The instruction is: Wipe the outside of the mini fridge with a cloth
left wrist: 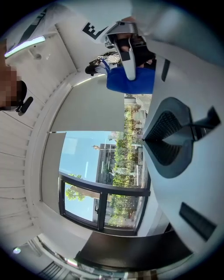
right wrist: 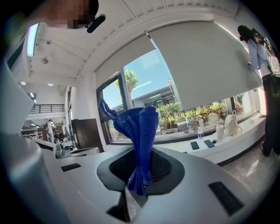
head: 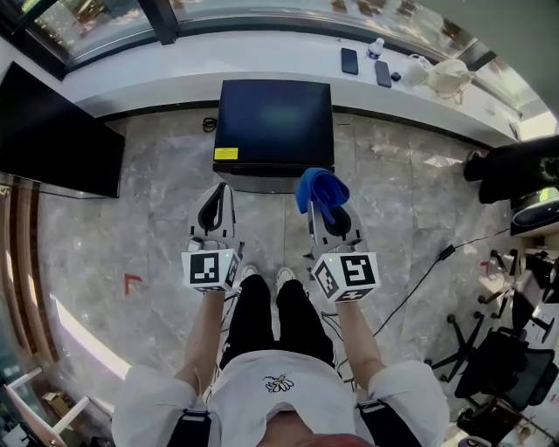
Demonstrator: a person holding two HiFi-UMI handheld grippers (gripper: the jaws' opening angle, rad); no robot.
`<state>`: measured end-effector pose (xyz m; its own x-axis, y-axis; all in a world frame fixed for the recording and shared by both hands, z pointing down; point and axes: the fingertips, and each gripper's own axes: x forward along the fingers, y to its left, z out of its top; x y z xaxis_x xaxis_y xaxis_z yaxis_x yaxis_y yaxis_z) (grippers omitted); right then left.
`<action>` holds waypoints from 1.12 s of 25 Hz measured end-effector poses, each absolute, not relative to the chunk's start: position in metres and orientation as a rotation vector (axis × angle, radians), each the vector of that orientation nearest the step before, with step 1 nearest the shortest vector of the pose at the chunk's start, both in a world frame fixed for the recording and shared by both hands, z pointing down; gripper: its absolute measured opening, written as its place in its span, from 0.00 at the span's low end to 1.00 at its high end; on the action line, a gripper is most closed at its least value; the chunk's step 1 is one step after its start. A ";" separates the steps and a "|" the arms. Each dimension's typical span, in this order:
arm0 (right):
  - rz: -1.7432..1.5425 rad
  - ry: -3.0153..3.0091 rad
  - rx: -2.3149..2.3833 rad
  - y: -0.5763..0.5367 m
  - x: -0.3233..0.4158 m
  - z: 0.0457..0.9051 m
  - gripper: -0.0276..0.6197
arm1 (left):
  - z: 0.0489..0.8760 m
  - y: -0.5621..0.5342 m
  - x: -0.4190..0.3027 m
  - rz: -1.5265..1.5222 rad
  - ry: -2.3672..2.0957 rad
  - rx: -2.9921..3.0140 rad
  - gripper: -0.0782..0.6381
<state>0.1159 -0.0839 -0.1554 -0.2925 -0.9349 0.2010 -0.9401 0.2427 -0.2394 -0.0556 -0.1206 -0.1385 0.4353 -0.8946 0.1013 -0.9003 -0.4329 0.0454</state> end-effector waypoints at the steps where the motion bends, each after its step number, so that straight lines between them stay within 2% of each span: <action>1: 0.507 -2.472 1.859 -0.086 0.112 -0.136 0.15 | -0.116 -0.122 -0.062 0.105 -1.629 2.571 0.12; 6: 0.508 -2.509 1.901 -0.095 0.098 -0.028 0.15 | 0.007 -0.128 -0.079 0.133 -1.625 2.566 0.12; 10: 0.456 -2.551 1.899 -0.093 0.090 0.086 0.15 | 0.121 -0.123 -0.069 0.164 -1.588 2.636 0.12; 13: 0.412 -2.619 1.812 -0.098 0.080 0.164 0.15 | 0.189 -0.130 -0.057 0.079 -1.521 2.679 0.12; 18: 0.352 -2.782 1.706 -0.115 0.055 0.235 0.15 | 0.238 -0.145 -0.051 -0.115 -1.483 2.785 0.12; 21: 0.369 -2.794 1.699 -0.114 0.056 0.261 0.15 | 0.259 -0.144 -0.058 -0.133 -1.519 2.770 0.12; 28: 0.380 -2.893 1.657 -0.113 0.046 0.256 0.15 | 0.273 -0.148 -0.071 -0.077 -1.594 2.785 0.12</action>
